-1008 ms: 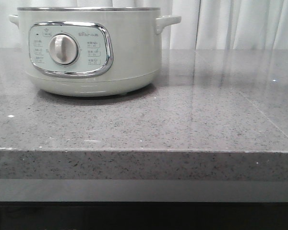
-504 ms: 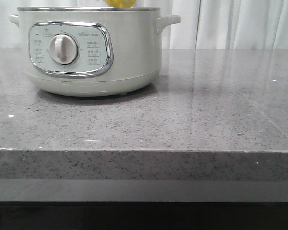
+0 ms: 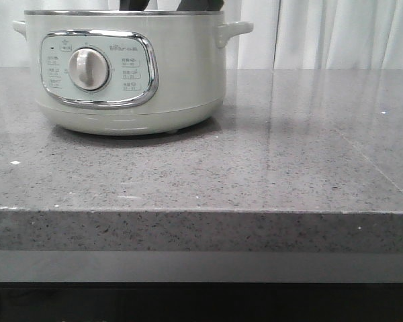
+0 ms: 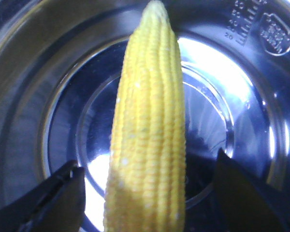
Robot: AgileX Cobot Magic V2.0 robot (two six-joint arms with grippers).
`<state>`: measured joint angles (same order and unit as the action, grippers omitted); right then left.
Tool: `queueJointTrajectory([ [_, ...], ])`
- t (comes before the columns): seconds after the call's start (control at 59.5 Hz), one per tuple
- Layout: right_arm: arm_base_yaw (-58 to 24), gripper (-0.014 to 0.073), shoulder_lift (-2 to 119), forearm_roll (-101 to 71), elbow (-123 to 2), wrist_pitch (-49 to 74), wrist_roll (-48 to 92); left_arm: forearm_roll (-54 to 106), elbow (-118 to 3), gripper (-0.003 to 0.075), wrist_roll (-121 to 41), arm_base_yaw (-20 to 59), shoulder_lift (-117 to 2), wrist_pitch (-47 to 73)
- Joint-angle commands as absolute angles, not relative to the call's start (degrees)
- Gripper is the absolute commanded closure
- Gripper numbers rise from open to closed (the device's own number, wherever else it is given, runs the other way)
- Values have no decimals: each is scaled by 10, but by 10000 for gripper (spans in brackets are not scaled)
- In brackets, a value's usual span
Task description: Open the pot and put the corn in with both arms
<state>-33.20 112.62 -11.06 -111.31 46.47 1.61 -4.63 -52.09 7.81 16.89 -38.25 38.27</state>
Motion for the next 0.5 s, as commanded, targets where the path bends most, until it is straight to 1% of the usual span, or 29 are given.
queueJointTrajectory([
  [0.0,-331,11,1076,-114,-1131,448,20,-48,-544,499,81,167,-379,295],
  [0.118,-330,11,1044,-113,-1129,467,19,-48,-544,499,81,167,-379,295],
  [0.235,-329,11,994,-103,-1097,451,20,-48,-544,499,81,167,-379,295],
  [0.487,-329,11,822,-65,-896,348,20,-48,-544,499,81,167,-379,295],
])
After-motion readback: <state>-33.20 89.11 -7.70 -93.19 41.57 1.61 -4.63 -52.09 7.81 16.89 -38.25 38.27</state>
